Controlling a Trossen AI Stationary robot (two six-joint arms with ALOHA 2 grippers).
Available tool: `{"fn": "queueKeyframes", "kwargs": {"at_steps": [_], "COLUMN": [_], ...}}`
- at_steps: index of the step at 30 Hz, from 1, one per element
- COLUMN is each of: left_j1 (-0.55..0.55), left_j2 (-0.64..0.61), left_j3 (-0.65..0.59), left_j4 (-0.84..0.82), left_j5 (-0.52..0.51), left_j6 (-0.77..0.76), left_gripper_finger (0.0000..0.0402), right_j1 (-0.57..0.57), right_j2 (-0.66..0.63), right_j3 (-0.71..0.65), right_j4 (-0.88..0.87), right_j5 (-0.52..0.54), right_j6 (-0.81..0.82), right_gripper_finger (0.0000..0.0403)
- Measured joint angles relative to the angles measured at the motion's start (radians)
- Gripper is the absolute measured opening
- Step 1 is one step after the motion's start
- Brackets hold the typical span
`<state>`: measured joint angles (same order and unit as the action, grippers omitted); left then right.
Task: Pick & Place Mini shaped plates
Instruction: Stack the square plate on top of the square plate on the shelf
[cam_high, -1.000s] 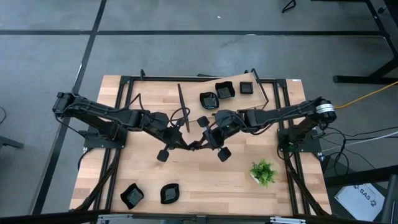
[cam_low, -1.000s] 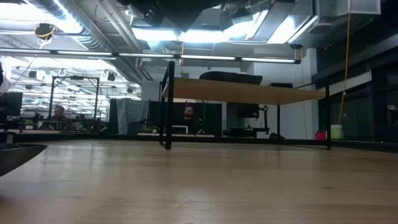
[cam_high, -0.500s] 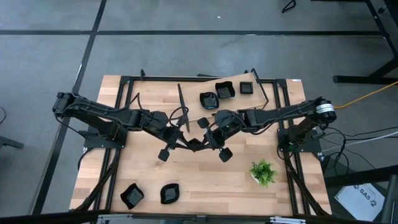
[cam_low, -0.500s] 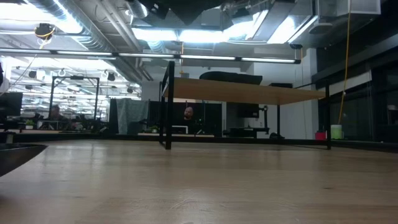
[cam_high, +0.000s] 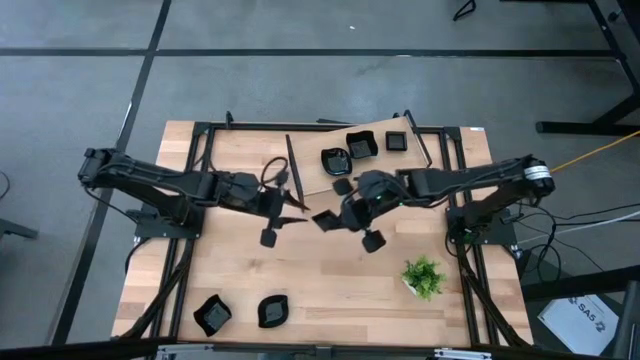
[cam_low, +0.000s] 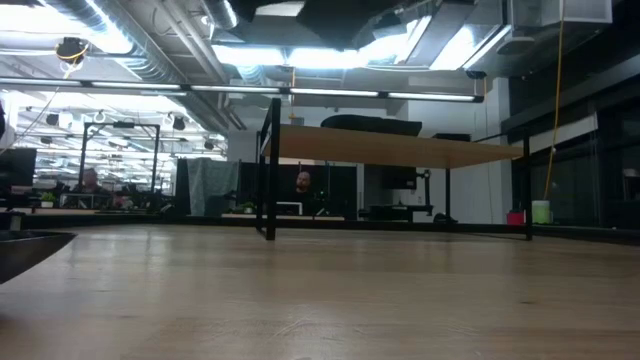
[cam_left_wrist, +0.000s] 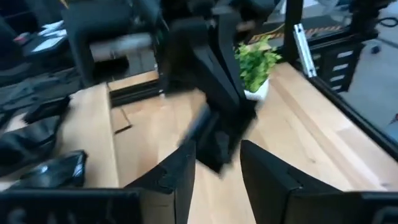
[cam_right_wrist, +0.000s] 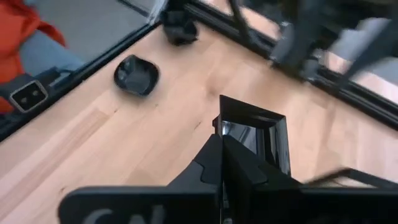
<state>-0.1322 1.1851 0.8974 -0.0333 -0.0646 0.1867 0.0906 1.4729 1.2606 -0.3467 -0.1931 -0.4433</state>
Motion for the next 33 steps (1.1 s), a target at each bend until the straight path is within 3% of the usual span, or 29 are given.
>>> {"fn": "queueKeyframes", "kwargs": {"at_steps": [10, 17, 25, 33], "left_j1": [-0.001, -0.001, -0.001, -0.001], "left_j2": [-0.115, -0.128, -0.121, -0.121], "left_j3": [0.0, -0.004, -0.006, -0.006], "left_j4": [-0.243, -0.348, -0.385, -0.386], "left_j5": [-0.295, -0.339, -0.338, -0.337], "left_j6": [-0.106, -0.173, -0.185, -0.185], "left_gripper_finger": [0.0119, 0.0119, 0.0116, 0.0115], "right_j1": [-0.078, -0.158, -0.3, -0.418], "right_j2": [-0.192, -0.277, -0.36, -0.461], "right_j3": [0.0, -0.005, -0.132, -0.298], "right_j4": [-0.202, -0.37, -0.392, -0.307], "right_j5": [0.249, 0.492, 0.513, 0.515], "right_j6": [0.042, 0.047, 0.046, -0.016], "right_gripper_finger": [0.0007, 0.0005, 0.0007, 0.0007]}}
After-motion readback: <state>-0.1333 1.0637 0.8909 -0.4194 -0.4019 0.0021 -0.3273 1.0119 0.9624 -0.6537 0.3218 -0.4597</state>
